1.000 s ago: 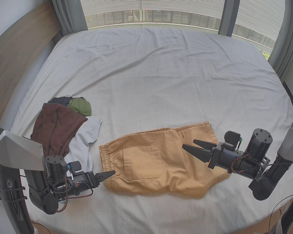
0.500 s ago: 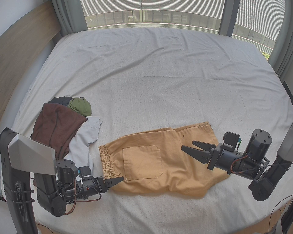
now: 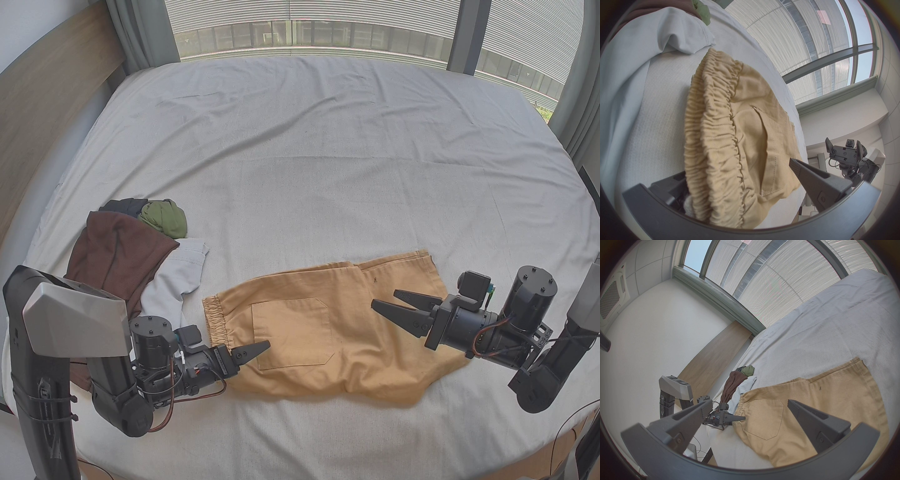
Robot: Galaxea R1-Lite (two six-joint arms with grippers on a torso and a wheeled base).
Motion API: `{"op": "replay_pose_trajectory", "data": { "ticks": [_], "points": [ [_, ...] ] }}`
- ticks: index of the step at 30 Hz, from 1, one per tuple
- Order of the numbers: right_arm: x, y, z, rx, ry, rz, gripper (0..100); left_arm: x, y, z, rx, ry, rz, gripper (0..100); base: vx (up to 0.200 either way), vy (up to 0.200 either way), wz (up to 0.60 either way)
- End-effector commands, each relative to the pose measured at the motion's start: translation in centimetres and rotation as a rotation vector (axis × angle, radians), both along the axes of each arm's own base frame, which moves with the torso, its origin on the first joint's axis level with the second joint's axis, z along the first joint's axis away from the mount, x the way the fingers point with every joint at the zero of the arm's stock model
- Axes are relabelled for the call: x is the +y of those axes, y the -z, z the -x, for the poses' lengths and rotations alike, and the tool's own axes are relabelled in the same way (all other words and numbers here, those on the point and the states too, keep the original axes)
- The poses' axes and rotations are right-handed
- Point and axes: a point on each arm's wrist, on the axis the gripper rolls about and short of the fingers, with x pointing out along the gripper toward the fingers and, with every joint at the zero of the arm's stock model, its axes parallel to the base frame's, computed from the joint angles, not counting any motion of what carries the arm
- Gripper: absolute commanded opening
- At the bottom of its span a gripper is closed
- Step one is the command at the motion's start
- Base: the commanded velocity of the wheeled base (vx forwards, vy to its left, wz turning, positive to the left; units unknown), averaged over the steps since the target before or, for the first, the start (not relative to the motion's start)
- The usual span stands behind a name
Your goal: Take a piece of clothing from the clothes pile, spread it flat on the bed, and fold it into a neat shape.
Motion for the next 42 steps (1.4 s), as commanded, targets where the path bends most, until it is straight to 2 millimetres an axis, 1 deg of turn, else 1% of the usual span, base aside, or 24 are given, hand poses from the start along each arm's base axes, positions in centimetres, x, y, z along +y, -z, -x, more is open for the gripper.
{"op": "replay_pose_trajectory", "data": {
  "ticks": [1, 14, 22, 23, 29, 32, 34, 38, 41, 42],
  "points": [
    [0.0, 0.0, 0.1, 0.001, -0.002, 0.001, 100, -0.2, -0.2, -0.4, -0.017, -0.007, 0.007, 100, 0.000, 0.000, 0.00],
    [0.1, 0.2, 0.1, 0.006, -0.003, 0.004, 100, -0.2, -0.3, -0.5, -0.026, -0.025, 0.007, 100, 0.000, 0.000, 0.00],
    [0.0, 0.3, 0.2, 0.012, -0.005, 0.006, 100, -0.1, -1.0, -0.6, -0.041, -0.043, 0.017, 100, 0.000, 0.000, 0.00],
    [0.0, 0.2, 0.2, 0.009, -0.005, 0.005, 100, -0.1, -1.0, -0.6, -0.040, -0.047, 0.018, 0, 0.000, 0.000, 0.00],
    [0.0, 0.3, 0.2, 0.016, -0.005, 0.007, 100, 0.0, -1.2, -0.7, -0.048, -0.057, 0.019, 0, 0.000, 0.000, 0.00],
    [0.1, 0.6, 0.1, 0.022, -0.003, 0.011, 100, 0.1, -1.6, -0.7, -0.059, -0.060, 0.024, 0, 0.000, 0.000, 0.00],
    [0.1, 1.0, 0.0, 0.034, -0.003, 0.017, 100, 0.8, -2.4, -0.7, -0.078, -0.082, 0.030, 0, 0.000, 0.000, 0.00],
    [0.0, 1.1, -0.1, 0.021, 0.000, 0.030, 100, 1.2, -3.8, 0.2, -0.099, -0.081, 0.037, 0, 0.000, 0.000, 0.00],
    [-0.2, 1.1, -0.1, 0.024, 0.006, 0.033, 100, 1.3, -4.3, 1.0, -0.099, -0.077, 0.038, 0, 0.000, 0.000, 0.00],
    [-0.2, 1.2, -0.1, 0.025, 0.008, 0.034, 100, 1.6, -4.5, 1.6, -0.091, -0.078, 0.035, 0, 0.000, 0.000, 0.00]
  ]
}}
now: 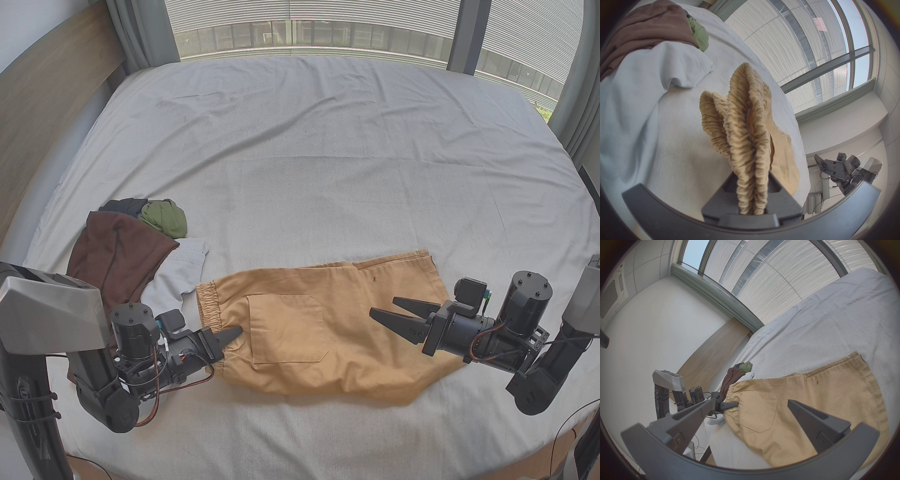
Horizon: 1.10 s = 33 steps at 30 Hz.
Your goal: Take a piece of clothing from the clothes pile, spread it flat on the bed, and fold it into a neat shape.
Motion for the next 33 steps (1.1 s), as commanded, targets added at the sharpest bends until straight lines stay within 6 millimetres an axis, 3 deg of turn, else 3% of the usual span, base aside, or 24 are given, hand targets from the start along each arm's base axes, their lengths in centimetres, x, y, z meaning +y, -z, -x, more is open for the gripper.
{"op": "replay_pose_trajectory", "data": {
  "ticks": [1, 11, 33],
  "points": [
    [-0.2, 0.3, -0.1, 0.008, 0.008, 0.006, 100, 0.6, -1.5, 1.5, -0.015, 0.000, 0.005, 0, 0.000, 0.000, 0.00],
    [-0.3, 0.2, -0.2, 0.005, 0.013, 0.005, 100, 2.1, -1.4, 2.5, 0.022, -0.034, -0.007, 0, 0.000, 0.000, 0.00],
    [-0.4, 0.3, -0.1, 0.008, 0.013, 0.006, 100, 2.1, -1.8, 2.6, 0.004, -0.029, -0.006, 0, 0.000, 0.000, 0.00]
  ]
}}
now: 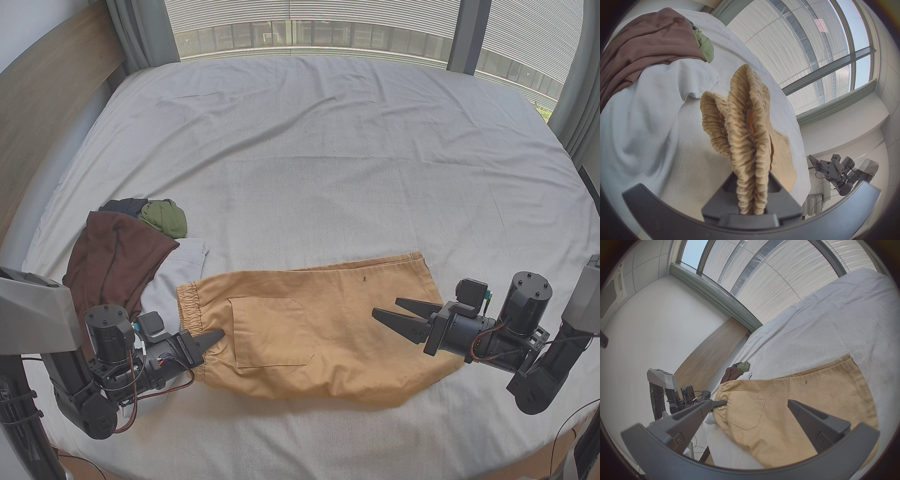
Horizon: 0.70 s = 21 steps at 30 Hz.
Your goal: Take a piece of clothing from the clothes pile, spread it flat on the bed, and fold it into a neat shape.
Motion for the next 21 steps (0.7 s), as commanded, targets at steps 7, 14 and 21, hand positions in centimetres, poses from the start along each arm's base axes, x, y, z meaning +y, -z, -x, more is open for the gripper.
{"op": "replay_pose_trajectory", "data": {
  "ticks": [7, 14, 21],
  "points": [
    [0.00, -0.05, 0.02, -0.002, -0.001, 0.000, 100, -0.03, -0.01, 0.03, 0.000, 0.001, 0.001, 0, 0.000, 0.000, 0.00],
    [0.00, -0.05, 0.02, -0.002, -0.001, 0.000, 100, -0.02, -0.04, 0.07, 0.000, 0.001, 0.001, 0, 0.000, 0.000, 0.00],
    [-0.02, -0.23, 0.07, -0.008, -0.001, -0.003, 100, 0.32, -0.44, 0.79, -0.011, 0.000, -0.017, 0, 0.000, 0.000, 0.00]
  ]
}}
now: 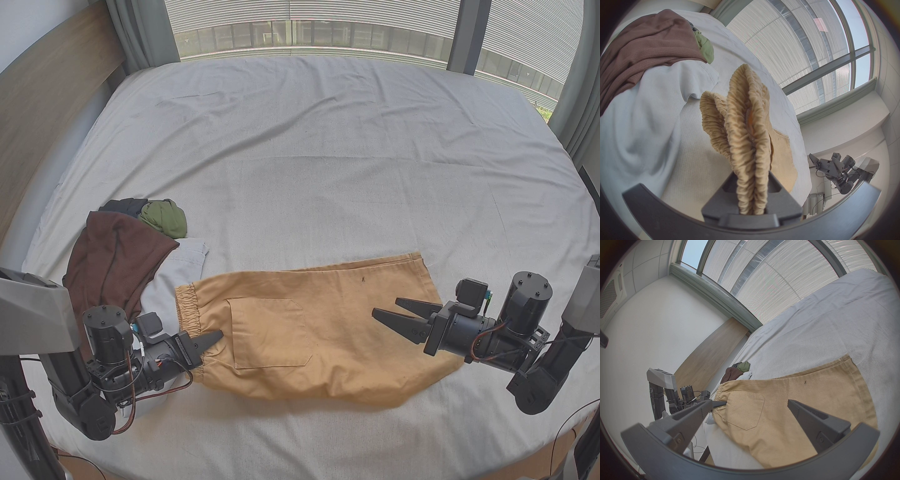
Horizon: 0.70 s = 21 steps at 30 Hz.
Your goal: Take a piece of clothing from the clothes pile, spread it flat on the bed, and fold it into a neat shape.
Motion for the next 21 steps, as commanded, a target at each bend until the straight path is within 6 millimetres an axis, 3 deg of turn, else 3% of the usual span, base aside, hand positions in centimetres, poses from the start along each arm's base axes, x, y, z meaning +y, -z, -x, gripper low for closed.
{"op": "replay_pose_trajectory", "data": {
  "ticks": [1, 21],
  "points": [
    [0.0, -0.3, 0.1, -0.011, 0.000, -0.005, 100, 0.3, -0.6, 0.8, -0.015, 0.000, -0.015, 0, 0.000, 0.000, 0.00],
    [0.0, -0.6, 0.1, -0.020, -0.002, -0.011, 100, 3.7, -3.2, 2.2, -0.112, -0.054, -0.026, 0, 0.000, 0.000, 0.00]
  ]
}}
